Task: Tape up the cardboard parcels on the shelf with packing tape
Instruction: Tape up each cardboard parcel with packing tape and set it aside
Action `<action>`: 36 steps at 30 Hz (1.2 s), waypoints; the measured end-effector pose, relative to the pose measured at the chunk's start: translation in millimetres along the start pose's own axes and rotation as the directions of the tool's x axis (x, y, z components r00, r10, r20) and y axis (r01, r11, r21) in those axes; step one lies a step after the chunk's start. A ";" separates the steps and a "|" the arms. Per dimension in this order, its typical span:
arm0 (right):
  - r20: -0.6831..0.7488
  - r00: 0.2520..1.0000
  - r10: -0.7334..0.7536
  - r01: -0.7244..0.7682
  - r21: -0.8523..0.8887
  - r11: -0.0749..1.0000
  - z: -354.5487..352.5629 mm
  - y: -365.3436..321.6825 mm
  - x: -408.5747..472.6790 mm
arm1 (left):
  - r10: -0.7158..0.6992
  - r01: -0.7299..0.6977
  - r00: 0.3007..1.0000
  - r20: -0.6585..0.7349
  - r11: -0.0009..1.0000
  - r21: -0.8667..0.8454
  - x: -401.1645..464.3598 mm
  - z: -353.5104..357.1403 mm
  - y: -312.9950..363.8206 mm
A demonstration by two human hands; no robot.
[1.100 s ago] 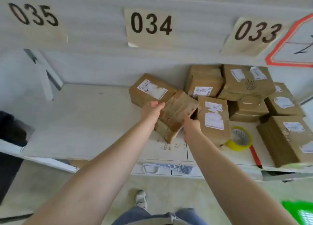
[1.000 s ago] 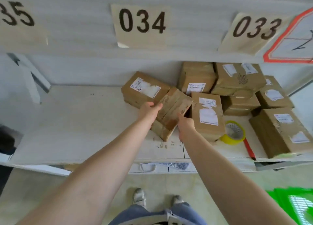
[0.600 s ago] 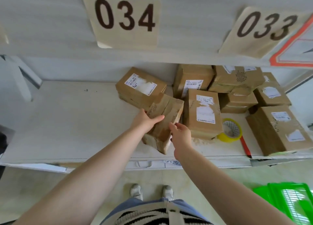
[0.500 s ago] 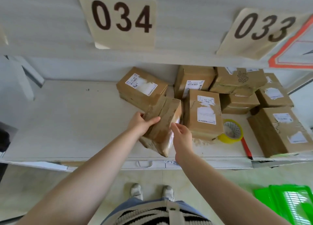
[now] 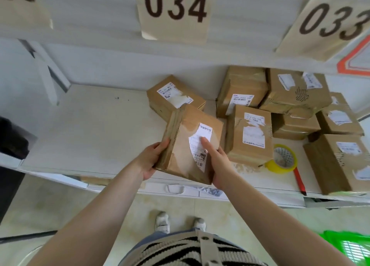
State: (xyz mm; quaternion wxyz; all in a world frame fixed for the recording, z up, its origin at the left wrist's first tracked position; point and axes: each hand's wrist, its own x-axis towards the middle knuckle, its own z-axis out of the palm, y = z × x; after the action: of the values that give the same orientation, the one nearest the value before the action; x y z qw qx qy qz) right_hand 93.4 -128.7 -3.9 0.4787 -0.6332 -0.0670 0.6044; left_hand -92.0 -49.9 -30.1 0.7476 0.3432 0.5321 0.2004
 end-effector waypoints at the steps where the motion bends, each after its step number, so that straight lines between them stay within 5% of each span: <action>1: 0.010 1.000 -0.021 0.021 0.003 1.000 0.7 -0.3 1.1 | 0.015 -0.014 1.000 -0.005 1.000 0.026 -1.6 -2.2 1.0; 5: -0.029 0.992 -0.120 0.118 -0.058 0.991 5.6 -4.0 2.7 | 0.164 -0.131 0.980 -0.117 0.960 0.249 -4.6 -7.6 10.9; 10: -0.024 0.954 -0.298 0.290 -0.171 0.942 21.6 -6.4 -4.8 | 0.175 -0.158 0.984 -0.024 0.933 0.323 -24.8 20.0 29.1; 12: 0.018 0.936 -0.351 0.345 -0.225 0.911 28.5 -7.7 -7.6 | 0.245 -0.193 0.962 -0.118 0.920 0.340 -24.4 28.5 28.5; 18: 0.072 0.957 -0.280 0.289 -0.253 0.923 20.7 -22.6 -8.6 | 0.206 -0.169 0.958 -0.199 0.967 0.190 -25.0 9.2 37.7; 25: 0.177 0.984 0.023 -0.005 -0.102 0.995 14.9 -26.9 -9.3 | 0.007 -0.004 1.000 0.028 0.995 -0.095 -26.7 -4.8 31.7; 32: 0.067 0.990 -0.127 0.140 -0.251 0.958 25.9 -26.7 -13.7 | 0.273 -0.231 0.933 -0.236 0.954 0.190 -24.0 5.3 38.9; 36: 0.089 0.956 -0.279 0.292 -0.367 0.883 37.7 -23.8 -19.6 | 0.202 -0.189 0.978 -0.048 0.964 0.187 -35.2 27.7 52.4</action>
State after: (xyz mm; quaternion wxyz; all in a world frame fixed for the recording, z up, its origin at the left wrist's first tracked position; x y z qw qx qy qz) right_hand 68.8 -109.2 33.3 0.4310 -0.6859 -0.2821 0.5140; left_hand -75.2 -45.8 36.6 0.6717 0.4537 0.5363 0.2353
